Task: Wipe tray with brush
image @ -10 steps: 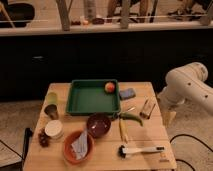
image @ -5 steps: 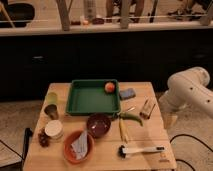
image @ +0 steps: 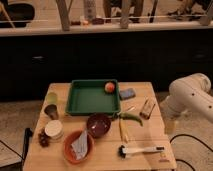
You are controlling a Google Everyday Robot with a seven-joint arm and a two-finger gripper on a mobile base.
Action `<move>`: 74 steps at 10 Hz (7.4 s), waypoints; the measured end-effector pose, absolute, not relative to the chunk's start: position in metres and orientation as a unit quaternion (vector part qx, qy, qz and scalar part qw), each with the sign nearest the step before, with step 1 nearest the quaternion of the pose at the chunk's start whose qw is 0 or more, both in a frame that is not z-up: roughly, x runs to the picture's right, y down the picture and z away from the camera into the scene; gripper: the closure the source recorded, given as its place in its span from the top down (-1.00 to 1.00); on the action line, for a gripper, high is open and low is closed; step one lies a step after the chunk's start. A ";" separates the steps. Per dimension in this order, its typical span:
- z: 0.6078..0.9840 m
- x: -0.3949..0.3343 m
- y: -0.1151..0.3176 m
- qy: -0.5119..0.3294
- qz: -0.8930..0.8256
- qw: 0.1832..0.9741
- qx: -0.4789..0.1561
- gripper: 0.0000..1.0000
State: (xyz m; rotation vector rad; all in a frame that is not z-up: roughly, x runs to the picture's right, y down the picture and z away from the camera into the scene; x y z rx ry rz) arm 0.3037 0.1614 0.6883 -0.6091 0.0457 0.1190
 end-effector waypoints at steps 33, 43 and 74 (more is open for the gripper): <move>0.733 0.239 0.319 -0.035 0.030 0.935 -0.351 0.60; 0.749 0.238 0.327 -0.040 0.040 0.933 -0.355 0.60; 0.690 0.170 0.192 -0.018 0.073 0.958 -0.276 -0.94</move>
